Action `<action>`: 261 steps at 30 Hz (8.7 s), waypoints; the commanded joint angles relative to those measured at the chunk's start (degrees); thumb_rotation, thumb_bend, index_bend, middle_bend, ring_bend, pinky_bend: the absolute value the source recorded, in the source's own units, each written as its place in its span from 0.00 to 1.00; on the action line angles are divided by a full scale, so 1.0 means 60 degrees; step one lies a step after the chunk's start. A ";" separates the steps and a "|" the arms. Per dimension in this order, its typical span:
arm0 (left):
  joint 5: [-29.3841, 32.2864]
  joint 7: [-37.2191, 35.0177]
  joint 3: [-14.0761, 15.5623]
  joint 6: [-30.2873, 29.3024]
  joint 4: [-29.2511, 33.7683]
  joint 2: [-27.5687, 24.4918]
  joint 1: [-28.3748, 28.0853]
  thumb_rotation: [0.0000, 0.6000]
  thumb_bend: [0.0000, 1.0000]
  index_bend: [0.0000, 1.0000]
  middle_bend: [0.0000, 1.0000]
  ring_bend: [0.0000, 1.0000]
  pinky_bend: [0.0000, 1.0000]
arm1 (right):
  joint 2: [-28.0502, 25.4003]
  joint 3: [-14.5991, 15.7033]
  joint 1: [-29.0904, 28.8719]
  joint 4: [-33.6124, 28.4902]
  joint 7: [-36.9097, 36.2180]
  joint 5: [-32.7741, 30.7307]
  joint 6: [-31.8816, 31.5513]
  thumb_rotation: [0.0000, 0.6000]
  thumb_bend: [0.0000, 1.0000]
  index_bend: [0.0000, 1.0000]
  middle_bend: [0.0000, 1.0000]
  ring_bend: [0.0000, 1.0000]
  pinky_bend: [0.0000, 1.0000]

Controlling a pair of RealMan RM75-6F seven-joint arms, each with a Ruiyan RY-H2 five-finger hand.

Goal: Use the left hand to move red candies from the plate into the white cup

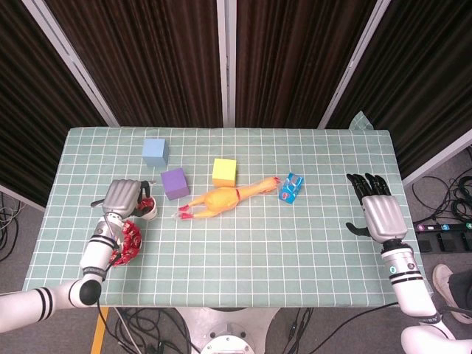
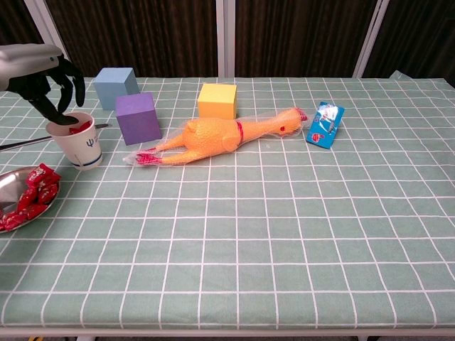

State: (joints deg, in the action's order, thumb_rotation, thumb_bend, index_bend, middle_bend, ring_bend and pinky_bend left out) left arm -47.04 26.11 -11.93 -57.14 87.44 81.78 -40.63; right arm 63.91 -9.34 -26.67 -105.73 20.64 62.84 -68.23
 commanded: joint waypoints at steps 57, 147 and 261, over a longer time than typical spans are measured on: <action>0.0770 -0.0638 0.1605 -0.0089 -0.0086 -0.0503 0.2107 1.00 0.18 0.49 0.66 1.00 1.00 | 0.0178 0.0075 -0.0085 0.0103 0.0186 -0.0067 0.0174 1.00 0.10 0.03 0.09 0.00 0.00; 0.0327 -0.0924 0.0961 0.0119 0.0318 -0.1045 0.1626 1.00 0.31 0.77 0.74 1.00 1.00 | 0.0327 0.0076 -0.0312 -0.0036 0.0810 -0.0553 0.0066 1.00 0.10 0.03 0.09 0.00 0.00; 0.1315 -0.0514 0.0715 -0.1947 0.0545 0.1008 0.2062 1.00 0.11 0.46 0.59 0.99 1.00 | 0.0251 -0.0051 -0.0196 0.0314 0.0077 -0.0069 0.0225 1.00 0.10 0.04 0.09 0.00 0.00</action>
State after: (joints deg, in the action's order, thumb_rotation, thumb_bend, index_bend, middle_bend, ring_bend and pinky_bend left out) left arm -39.11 23.06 -7.59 -68.89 90.76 87.77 -28.29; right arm 65.42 -9.64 -27.85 -103.85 21.11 62.42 -66.88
